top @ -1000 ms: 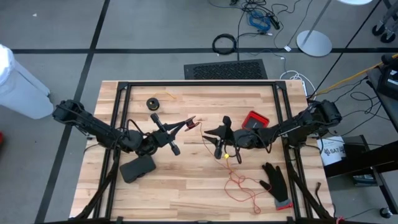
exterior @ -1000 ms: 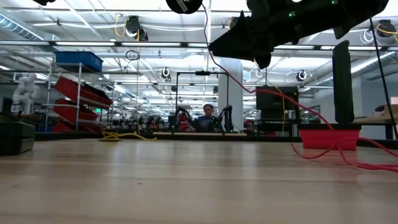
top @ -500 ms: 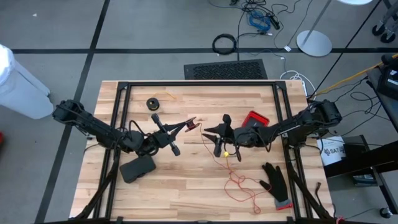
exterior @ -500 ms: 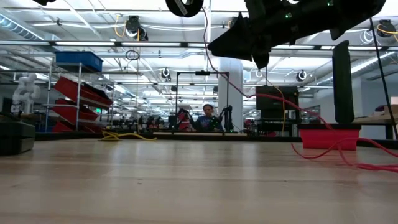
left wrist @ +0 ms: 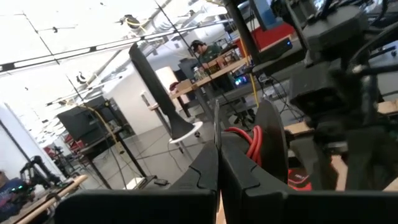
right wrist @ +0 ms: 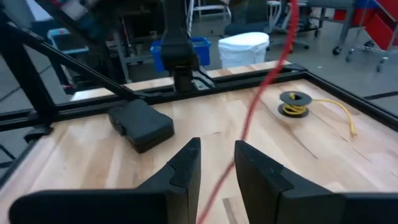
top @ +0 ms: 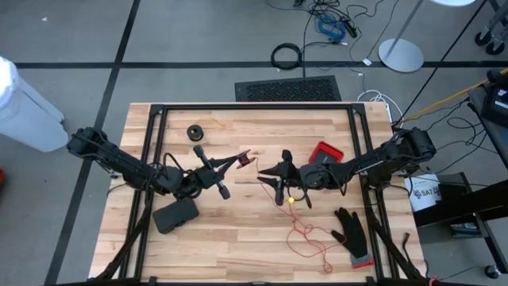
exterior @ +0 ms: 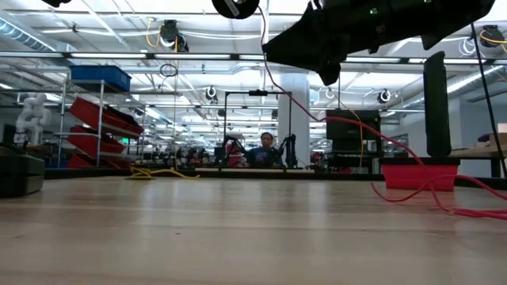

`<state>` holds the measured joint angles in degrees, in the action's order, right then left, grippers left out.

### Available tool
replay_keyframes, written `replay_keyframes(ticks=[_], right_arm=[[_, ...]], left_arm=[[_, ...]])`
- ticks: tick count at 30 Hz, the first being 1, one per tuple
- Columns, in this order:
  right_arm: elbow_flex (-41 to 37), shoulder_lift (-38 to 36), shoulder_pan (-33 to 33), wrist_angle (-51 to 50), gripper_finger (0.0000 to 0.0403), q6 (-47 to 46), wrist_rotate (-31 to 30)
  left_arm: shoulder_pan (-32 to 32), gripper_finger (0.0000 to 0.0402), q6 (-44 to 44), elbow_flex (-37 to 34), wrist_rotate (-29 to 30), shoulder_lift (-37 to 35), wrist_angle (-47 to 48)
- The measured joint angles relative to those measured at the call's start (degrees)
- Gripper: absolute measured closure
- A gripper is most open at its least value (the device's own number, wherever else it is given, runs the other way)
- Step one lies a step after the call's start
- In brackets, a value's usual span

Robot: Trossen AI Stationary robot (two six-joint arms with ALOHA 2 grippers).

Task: Coil cords
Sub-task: Coil the red wire onto the black spool

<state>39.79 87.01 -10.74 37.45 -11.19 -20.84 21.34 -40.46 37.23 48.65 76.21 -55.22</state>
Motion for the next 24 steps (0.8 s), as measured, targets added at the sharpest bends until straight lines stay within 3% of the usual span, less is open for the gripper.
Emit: replay_keyframes(ticks=[8, 17, 24], right_arm=[[-0.02, 1.87, 1.46, 1.37, 0.0323, -0.11, -0.68], [-0.02, 2.98, 1.12, 1.46, 0.0395, 2.43, -4.52], [-0.02, 2.94, 0.52, 2.26, 0.0401, 3.25, -5.14]], left_arm=[[-1.21, 0.0402, 3.16, 0.0, -2.03, 0.01, 0.11], [-1.4, 0.0402, 3.79, 0.0, -2.6, 0.01, 0.84], [-1.46, 0.0402, 4.1, 0.0, -2.27, 0.01, 1.81]])
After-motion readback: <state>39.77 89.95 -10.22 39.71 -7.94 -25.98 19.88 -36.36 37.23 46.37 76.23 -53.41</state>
